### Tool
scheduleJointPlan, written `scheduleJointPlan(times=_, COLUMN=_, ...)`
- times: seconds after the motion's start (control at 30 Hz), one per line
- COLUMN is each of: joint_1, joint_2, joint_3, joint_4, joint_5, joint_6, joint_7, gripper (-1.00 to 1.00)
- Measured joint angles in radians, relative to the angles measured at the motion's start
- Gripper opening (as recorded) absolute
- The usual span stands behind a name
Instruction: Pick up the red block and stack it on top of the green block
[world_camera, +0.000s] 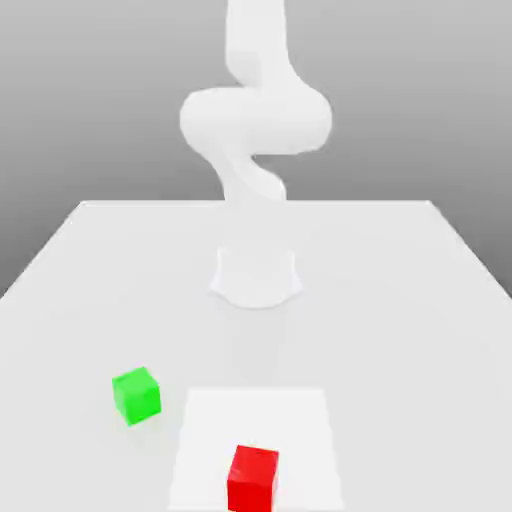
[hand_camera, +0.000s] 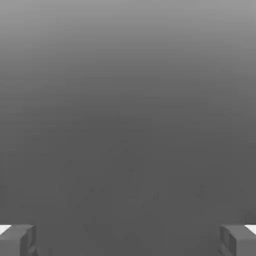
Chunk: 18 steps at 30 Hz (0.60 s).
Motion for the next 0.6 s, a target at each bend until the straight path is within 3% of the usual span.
scheduleJointPlan(times=0.6, joint_1=-0.047, joint_2=0.659, joint_3=0.039, joint_4=-0.106, joint_5=-0.040, joint_6=0.245, joint_7=0.146, gripper=0.00)
